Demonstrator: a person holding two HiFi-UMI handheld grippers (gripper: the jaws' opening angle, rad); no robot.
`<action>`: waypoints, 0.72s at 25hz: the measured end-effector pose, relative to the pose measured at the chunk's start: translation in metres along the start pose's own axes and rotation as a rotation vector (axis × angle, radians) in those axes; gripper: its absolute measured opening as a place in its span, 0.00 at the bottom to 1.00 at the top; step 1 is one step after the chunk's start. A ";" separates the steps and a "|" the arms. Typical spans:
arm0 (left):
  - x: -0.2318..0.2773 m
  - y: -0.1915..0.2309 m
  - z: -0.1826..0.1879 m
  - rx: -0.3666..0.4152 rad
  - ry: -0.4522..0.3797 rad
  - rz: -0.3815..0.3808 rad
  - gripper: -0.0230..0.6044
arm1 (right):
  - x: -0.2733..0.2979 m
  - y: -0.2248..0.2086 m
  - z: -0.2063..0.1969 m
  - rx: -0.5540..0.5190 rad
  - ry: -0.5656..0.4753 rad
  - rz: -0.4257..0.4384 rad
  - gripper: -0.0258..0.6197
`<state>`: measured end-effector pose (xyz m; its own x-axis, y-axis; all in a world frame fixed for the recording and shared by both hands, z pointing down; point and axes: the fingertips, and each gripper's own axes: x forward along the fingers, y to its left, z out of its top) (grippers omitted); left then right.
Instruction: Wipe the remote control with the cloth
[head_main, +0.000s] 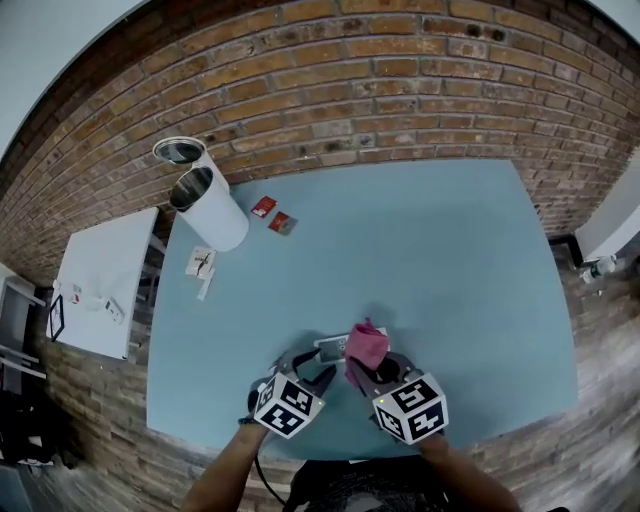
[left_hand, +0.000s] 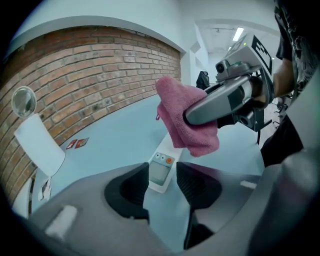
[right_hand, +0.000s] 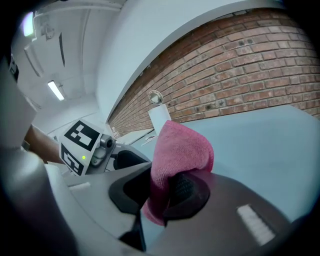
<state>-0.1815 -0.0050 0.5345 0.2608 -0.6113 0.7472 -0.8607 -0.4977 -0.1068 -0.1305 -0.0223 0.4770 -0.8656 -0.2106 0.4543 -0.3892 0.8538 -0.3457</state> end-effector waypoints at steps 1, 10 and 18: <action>0.002 0.001 -0.001 0.026 0.009 -0.019 0.35 | 0.002 -0.001 0.001 0.008 -0.002 -0.014 0.14; 0.025 0.000 -0.019 0.197 0.090 -0.190 0.52 | 0.016 -0.002 0.003 0.043 -0.009 -0.088 0.14; 0.041 -0.001 -0.026 0.254 0.153 -0.290 0.61 | 0.030 0.000 0.011 0.070 -0.022 -0.087 0.14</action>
<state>-0.1815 -0.0131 0.5823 0.3921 -0.3339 0.8572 -0.6208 -0.7836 -0.0212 -0.1596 -0.0334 0.4815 -0.8341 -0.2935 0.4670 -0.4835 0.7966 -0.3630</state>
